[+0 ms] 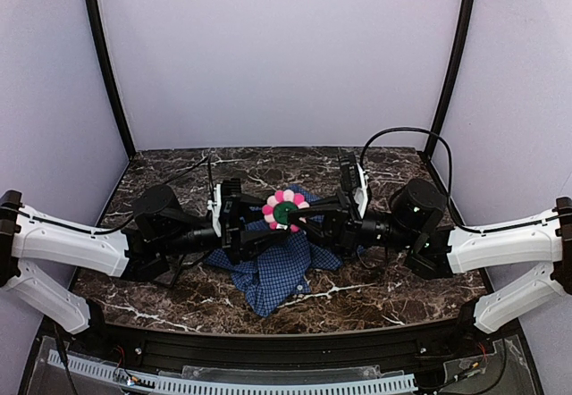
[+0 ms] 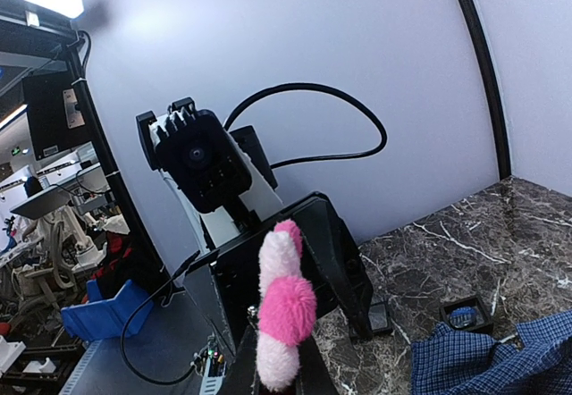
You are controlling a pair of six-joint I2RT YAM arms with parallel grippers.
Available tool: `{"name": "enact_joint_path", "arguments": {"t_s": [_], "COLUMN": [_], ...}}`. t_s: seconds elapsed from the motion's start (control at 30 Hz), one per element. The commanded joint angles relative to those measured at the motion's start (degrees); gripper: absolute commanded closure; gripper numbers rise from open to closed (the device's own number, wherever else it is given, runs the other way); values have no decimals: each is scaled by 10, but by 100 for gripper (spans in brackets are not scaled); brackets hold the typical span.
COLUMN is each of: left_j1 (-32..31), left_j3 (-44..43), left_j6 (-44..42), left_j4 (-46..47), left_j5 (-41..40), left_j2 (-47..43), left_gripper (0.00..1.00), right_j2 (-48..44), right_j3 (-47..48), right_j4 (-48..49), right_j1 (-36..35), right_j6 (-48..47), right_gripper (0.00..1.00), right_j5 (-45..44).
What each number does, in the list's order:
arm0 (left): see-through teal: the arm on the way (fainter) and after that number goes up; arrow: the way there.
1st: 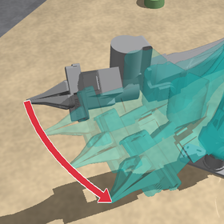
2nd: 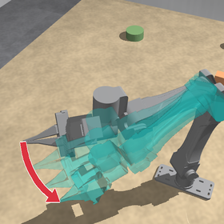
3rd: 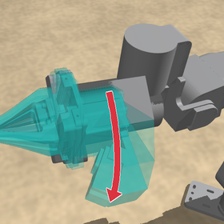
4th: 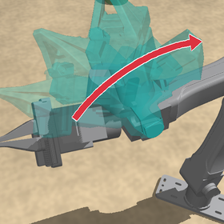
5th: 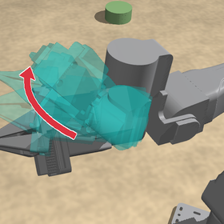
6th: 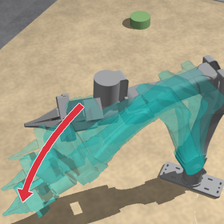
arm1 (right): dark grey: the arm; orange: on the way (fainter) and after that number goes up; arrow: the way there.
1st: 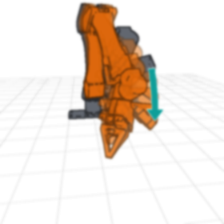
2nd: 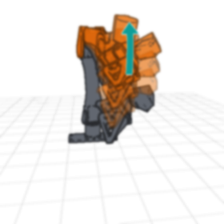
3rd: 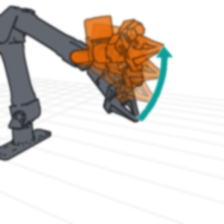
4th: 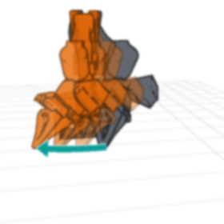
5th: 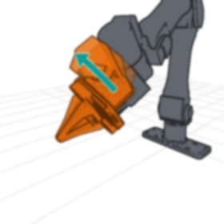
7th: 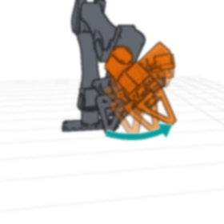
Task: Remove the brooch from the garment
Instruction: Close the brooch.
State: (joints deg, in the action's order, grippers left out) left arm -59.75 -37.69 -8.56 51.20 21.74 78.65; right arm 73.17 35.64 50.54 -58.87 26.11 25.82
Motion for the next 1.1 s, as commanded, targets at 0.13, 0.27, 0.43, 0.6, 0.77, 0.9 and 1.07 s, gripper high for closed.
{"name": "enact_joint_path", "arguments": {"t_s": [0.13, 0.27, 0.43, 0.6, 0.77, 0.9, 1.07], "left_j1": [-1, -1, -1, -1, -2, -2, -1], "left_j3": [-3, -5, -5, -7, -13, -18, -23], "left_j6": [5, 7, 9, 12, 11, 10, 10], "left_j4": [3, 1, -1, -4, -9, -14, -14], "left_j5": [-10, -14, -18, -14, -8, -3, -3], "left_j2": [-16, -17, -16, -14, -11, -7, -1], "left_gripper": [59, 64, 71, 72, 67, 62, 60], "right_j2": [0, -1, 0, -2, 0, 2, 4], "right_j3": [1, 1, 1, -1, -1, 1, 3], "right_j4": [12, 9, 7, 7, 4, 3, 1], "right_j1": [-3, -3, -3, -2, -3, -3, -3], "right_j6": [4, 2, 1, 0, 0, -1, -1], "right_gripper": [100, 100, 100, 100, 100, 100, 100], "right_j5": [-4, -12, -16, -26, -38, -43, -45]}}
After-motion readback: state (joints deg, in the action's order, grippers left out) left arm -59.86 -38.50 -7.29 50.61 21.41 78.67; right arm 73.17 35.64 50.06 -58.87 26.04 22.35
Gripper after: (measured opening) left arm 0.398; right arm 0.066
